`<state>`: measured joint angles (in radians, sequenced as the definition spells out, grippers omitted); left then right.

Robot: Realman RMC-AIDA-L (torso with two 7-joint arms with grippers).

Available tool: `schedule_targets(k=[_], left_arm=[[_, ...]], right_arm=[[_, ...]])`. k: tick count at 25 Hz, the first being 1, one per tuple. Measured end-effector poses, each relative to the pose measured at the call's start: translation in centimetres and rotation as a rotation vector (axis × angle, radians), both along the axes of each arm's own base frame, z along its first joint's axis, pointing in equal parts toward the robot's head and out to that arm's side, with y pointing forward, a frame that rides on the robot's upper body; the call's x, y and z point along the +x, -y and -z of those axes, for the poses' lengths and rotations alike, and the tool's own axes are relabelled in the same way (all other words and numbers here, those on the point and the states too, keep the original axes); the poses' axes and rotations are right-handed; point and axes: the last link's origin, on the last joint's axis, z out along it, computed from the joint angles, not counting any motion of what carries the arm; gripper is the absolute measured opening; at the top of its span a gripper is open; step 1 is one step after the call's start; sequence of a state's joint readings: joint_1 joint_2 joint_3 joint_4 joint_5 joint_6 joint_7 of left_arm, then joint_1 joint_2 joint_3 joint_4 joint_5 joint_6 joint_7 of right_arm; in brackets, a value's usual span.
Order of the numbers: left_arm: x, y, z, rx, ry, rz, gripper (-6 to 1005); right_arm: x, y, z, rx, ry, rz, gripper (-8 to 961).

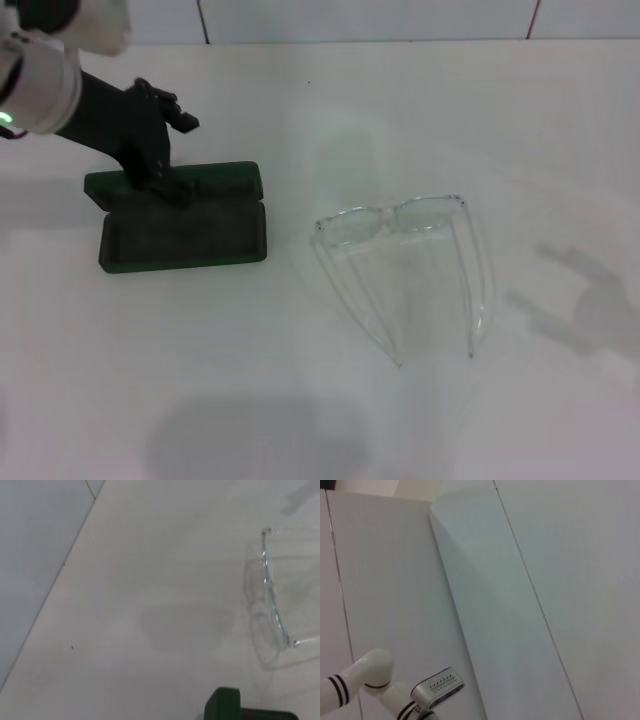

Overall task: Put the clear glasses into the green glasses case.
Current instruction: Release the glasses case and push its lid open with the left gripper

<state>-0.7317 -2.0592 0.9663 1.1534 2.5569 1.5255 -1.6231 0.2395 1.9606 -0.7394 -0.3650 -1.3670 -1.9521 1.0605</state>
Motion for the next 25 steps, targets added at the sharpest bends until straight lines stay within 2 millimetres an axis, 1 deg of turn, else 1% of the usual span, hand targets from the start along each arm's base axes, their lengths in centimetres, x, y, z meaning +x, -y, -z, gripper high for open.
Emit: schedule_targets(k=[3,7,11,18,25], left_arm=[[0.1,0.0,0.7,-0.006,-0.012,0.008,872],[0.5,-0.4,0.9,0.004,-0.018,0.022,872],[0.2,-0.9,1.1,0.007,-0.055,0.019,871],[-0.3,-1.7,1.8,-0.004,-0.149,-0.014,870],[-0.3,-2.0,1.8,-0.002,-0.185,-0.029,871]], right_arm=[[0.1,-0.5,0.0,0.005,0.015,0.013,827],[-0.1,-1.3,0.0,0.008,0.030,0.016,824],[-0.4,-2.2,0.0,0.011,0.042,0.010,822],[-0.3,-2.9,0.1,0.019,0.059,0.032,818],[-0.2,-3.2,0.0,0.030,0.071,0.045,813]])
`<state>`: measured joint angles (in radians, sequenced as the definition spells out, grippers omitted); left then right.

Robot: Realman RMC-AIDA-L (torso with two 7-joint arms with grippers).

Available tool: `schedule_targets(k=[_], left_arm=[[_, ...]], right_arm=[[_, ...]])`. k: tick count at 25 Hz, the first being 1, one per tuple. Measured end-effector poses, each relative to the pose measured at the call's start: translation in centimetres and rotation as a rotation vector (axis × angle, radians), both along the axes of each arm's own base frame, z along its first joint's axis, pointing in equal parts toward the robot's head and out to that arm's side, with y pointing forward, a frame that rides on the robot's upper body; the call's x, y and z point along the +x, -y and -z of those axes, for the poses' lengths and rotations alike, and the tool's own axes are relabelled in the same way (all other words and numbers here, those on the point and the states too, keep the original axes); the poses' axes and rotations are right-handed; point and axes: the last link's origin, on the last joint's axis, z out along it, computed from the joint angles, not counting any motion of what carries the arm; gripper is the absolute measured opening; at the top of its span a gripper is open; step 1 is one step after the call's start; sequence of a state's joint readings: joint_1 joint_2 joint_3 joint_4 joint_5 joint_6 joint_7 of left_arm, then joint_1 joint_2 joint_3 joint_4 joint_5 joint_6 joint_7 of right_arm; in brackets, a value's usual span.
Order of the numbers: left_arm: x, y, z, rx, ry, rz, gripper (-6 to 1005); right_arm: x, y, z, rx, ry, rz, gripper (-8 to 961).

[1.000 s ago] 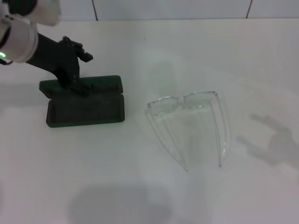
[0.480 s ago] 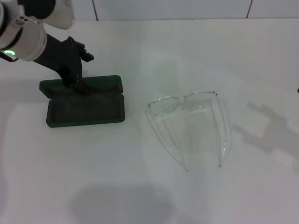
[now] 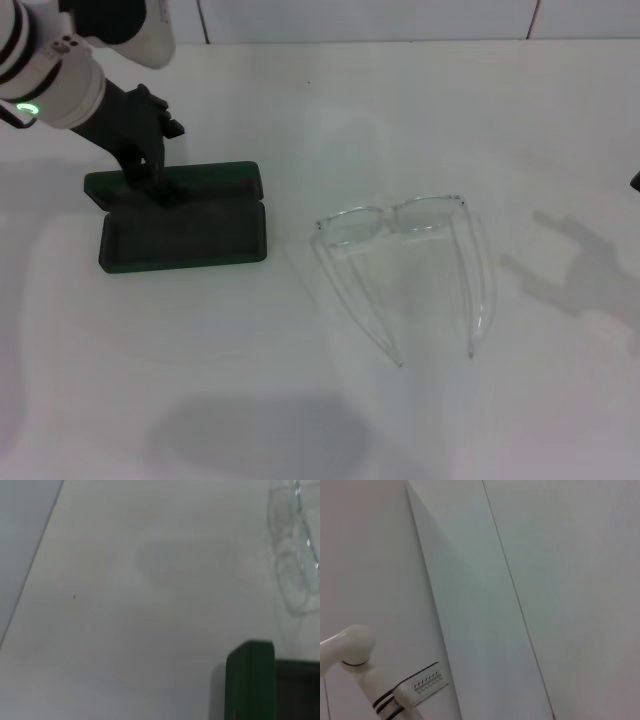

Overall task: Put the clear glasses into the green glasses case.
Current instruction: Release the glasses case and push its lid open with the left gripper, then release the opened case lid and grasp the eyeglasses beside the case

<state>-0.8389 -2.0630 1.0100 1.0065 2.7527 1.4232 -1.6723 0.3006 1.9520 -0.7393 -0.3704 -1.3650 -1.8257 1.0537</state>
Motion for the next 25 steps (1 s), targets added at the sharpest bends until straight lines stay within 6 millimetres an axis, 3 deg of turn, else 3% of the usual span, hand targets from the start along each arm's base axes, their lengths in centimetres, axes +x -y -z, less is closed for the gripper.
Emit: schedule_targets(k=[9,19,23,25], left_arm=[[-0.3,0.2,-0.2,-0.009,-0.055,-0.038,842],[0.0,0.7,0.8,-0.054,-0.071,-0.029,360],[0.1,0.9,0.9,-0.061,-0.071,-0.030,206],[0.2,1.0,1.0,-0.072,-0.073,-0.031,206]], right_arm=[[0.0,-0.1,0.0,0.012,0.005,-0.001,808],[0.3,-0.4,0.2,0.019,0.036,0.017,802],[0.3,-1.5,-0.1,-0.010,0.102,0.004,800],[-0.2,-2.4,-0.3,-0.061,0.147,-0.024,798]])
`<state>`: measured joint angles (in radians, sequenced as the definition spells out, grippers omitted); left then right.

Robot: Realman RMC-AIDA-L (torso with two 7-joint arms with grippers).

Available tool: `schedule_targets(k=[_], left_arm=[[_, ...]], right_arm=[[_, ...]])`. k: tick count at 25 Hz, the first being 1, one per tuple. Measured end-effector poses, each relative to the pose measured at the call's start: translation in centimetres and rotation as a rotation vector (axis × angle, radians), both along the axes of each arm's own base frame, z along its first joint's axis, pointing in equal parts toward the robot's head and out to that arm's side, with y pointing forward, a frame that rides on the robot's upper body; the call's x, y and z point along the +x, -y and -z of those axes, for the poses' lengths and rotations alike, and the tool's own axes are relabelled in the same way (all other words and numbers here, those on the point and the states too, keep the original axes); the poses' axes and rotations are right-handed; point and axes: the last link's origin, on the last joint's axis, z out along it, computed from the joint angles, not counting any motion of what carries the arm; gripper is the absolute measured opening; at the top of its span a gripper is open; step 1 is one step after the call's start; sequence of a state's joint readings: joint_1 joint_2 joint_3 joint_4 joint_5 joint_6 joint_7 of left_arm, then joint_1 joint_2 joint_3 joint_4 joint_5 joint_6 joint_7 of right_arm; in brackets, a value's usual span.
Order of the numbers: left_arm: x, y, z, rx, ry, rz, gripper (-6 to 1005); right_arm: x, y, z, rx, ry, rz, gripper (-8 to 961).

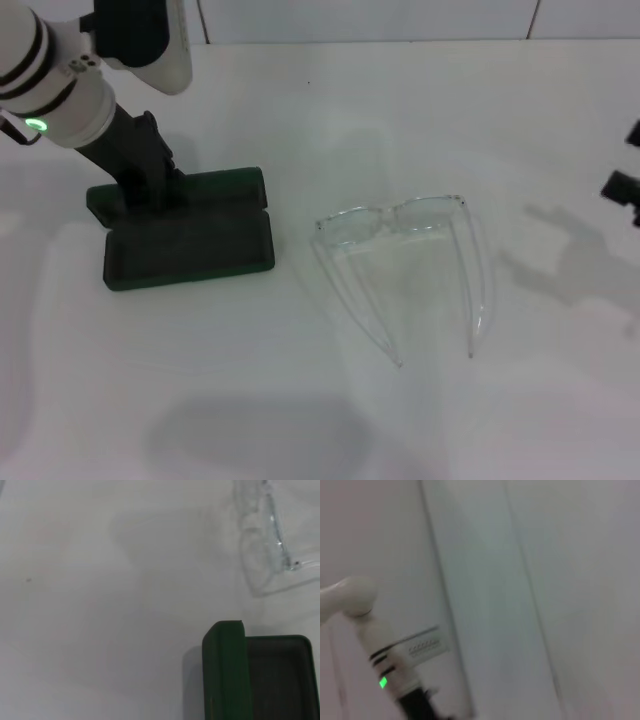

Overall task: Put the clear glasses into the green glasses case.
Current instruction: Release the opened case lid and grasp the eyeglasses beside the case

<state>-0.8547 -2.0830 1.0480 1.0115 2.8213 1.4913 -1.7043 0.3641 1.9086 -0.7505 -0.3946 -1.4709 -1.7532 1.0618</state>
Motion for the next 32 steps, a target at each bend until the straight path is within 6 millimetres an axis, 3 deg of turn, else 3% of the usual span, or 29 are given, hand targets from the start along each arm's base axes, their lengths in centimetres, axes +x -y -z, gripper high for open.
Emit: schedule_targets(k=[6,11,17,24,27,32], left_arm=[[1.5,0.3,-0.7,0.001,0.007,0.024,206],[3.7,0.8,-1.8,0.041,0.019,0.098,206],[5.3,1.3,-3.0,0.077,0.049,0.122,205],[6.1,1.4,-2.9,0.079,0.078,0.131,205],[5.8,1.6,-3.0,0.088,0.086,0.119,205],[5.1,1.9,-3.1,0.091,0.084,0.103,206]], right_arm=[[-3.0,-3.4,-1.4,-0.211,0.271,-0.070,795],[-9.3,-8.0,-2.8,-0.355,0.627,-0.112,789],[-16.2,-11.6,-2.0,-0.413,0.939,-0.212,778],[-22.0,-12.9,1.3,-0.460,1.159,-0.343,767],[-23.8,-13.3,4.7,-0.481,1.285,-0.406,765],[-24.7,-13.5,8.2,-0.445,1.400,-0.492,763]])
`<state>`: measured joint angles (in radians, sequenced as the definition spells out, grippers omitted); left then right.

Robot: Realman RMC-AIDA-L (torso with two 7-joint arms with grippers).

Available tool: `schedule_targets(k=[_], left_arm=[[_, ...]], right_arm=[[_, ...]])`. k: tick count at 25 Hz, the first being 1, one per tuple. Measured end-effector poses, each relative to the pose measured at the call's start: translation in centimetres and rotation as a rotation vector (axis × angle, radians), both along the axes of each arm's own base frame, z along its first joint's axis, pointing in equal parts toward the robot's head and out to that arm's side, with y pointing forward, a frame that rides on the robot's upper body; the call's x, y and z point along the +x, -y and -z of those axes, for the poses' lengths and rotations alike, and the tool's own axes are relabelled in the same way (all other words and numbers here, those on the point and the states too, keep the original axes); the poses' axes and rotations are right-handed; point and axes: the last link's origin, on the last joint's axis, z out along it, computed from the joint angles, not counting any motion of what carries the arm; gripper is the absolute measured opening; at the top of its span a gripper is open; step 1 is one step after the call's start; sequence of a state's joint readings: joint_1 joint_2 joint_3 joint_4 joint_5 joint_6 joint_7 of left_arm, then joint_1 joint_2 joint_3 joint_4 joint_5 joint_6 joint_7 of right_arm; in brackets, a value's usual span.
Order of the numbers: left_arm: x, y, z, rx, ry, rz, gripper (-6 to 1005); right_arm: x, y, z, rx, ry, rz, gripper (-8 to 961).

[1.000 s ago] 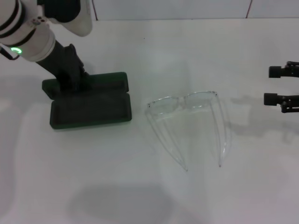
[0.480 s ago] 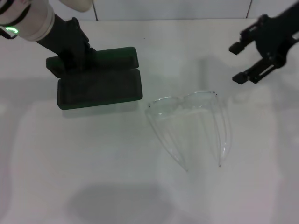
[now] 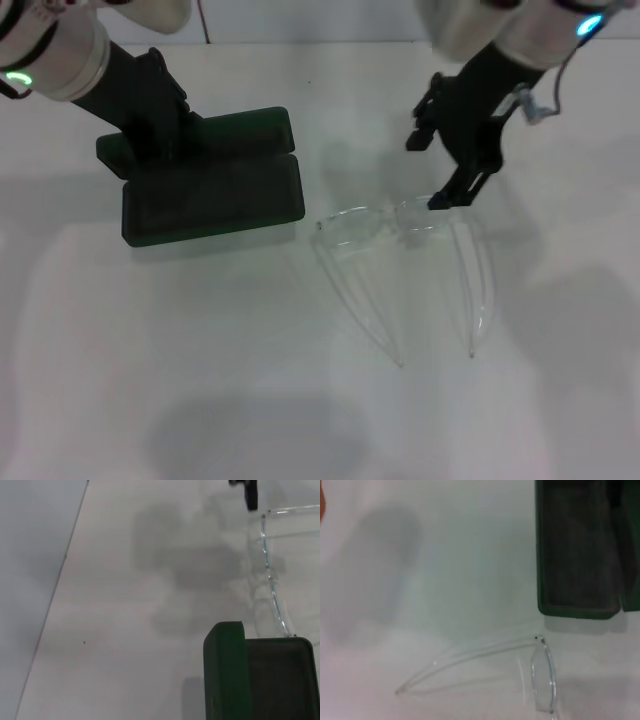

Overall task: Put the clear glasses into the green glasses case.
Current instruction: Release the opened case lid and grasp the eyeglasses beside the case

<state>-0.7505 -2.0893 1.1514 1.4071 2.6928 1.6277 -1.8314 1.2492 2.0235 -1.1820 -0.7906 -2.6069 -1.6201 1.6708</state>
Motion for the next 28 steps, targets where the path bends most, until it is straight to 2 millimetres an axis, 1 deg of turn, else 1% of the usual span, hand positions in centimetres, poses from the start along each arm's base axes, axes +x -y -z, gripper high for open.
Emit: schedule_targets(k=[1,7,19,23,28], left_arm=[[0.0,0.0,0.0,0.001,0.000,0.000,206],[-0.1,0.2,-0.3,0.010,0.000,0.002,206],[0.2,0.3,-0.3,-0.003,-0.004,0.005,205],[0.2,0.4,0.0,-0.011,-0.011,0.006,205],[0.0,0.5,0.1,-0.018,-0.015,0.001,206]], right_arm=[[-0.2,-0.1,0.9,-0.005,0.014,-0.020,763],[0.1,-0.6,2.4,0.005,0.005,-0.049,694],[2.5,-0.3,4.6,-0.014,0.015,-0.039,695],[2.9,-0.5,5.2,-0.007,0.004,-0.058,695],[2.9,-0.6,5.7,-0.001,-0.035,-0.072,695]])
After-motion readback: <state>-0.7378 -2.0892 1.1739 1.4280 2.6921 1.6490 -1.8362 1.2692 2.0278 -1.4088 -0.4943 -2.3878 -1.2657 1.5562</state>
